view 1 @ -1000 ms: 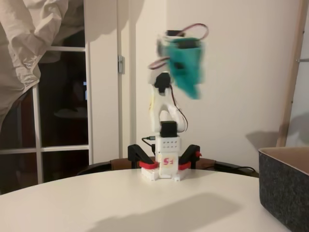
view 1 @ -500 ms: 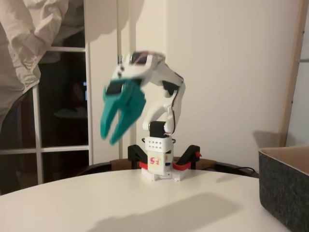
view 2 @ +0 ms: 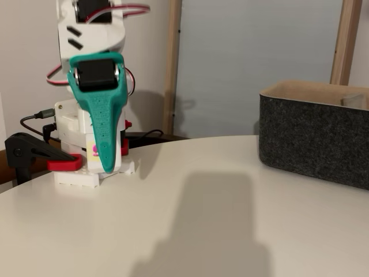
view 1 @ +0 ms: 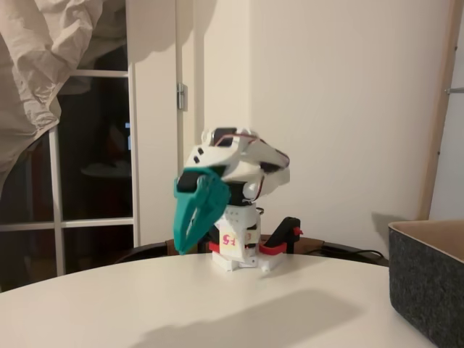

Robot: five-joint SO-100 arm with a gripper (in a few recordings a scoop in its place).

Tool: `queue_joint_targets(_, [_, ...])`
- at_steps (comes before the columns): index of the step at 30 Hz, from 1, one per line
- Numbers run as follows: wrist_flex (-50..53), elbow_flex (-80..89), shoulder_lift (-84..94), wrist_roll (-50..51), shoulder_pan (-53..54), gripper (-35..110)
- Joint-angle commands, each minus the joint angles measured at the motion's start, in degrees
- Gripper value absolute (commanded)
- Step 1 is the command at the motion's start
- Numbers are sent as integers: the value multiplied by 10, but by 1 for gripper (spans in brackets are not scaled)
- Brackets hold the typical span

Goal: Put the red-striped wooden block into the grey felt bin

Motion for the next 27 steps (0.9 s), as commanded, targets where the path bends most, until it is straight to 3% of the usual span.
queue_joint_targets(1, [9,57,75,11,12,0])
queue_joint_targets(11, [9,148,125,19,18,0])
queue_joint_targets(27, [9,149,126,54,22,0])
